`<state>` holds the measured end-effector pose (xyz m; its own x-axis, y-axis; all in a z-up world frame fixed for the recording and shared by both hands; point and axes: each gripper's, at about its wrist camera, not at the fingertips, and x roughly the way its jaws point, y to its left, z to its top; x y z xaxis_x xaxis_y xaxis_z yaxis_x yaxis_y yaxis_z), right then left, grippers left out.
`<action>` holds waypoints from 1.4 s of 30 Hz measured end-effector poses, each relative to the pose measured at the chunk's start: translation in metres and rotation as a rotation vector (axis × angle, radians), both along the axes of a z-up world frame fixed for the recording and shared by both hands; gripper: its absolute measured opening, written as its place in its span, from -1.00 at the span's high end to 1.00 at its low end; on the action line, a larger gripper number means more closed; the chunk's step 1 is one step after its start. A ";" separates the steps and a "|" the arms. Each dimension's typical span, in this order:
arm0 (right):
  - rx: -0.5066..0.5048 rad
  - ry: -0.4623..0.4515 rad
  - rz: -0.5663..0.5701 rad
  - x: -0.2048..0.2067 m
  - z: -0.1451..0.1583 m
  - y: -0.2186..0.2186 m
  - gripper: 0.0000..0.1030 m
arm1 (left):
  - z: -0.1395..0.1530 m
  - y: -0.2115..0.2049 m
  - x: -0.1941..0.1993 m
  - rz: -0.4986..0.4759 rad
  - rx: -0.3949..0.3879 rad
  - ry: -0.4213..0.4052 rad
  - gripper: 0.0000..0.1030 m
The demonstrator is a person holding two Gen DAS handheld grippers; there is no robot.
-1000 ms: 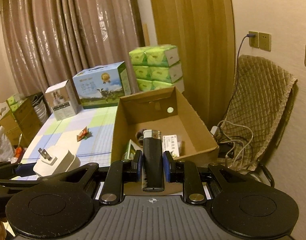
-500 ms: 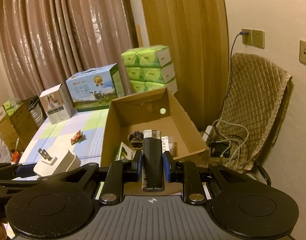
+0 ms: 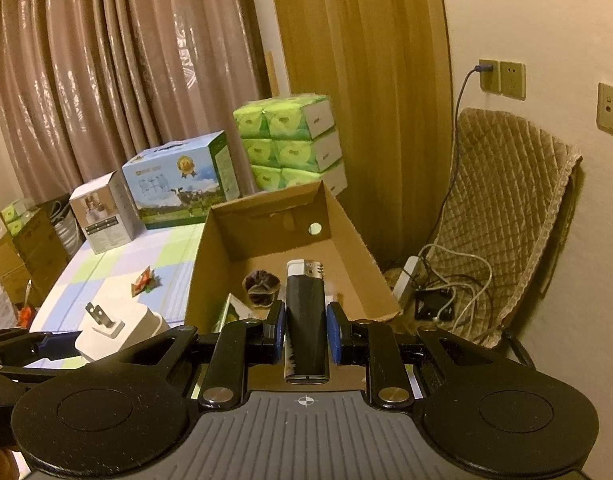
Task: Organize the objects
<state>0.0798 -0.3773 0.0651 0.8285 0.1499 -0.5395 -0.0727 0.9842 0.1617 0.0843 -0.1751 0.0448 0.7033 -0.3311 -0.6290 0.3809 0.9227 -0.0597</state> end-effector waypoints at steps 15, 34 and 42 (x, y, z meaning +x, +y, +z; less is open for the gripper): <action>-0.033 0.011 0.040 0.044 0.003 -0.010 0.64 | 0.009 -0.026 0.043 -0.016 -0.006 -0.009 -0.16; -0.024 0.045 0.078 0.102 -0.005 -0.011 0.64 | -0.001 -0.044 0.096 -0.022 0.004 0.018 -0.16; -0.017 0.056 0.061 0.116 -0.010 -0.017 0.64 | -0.011 -0.046 0.114 -0.022 0.001 0.037 -0.16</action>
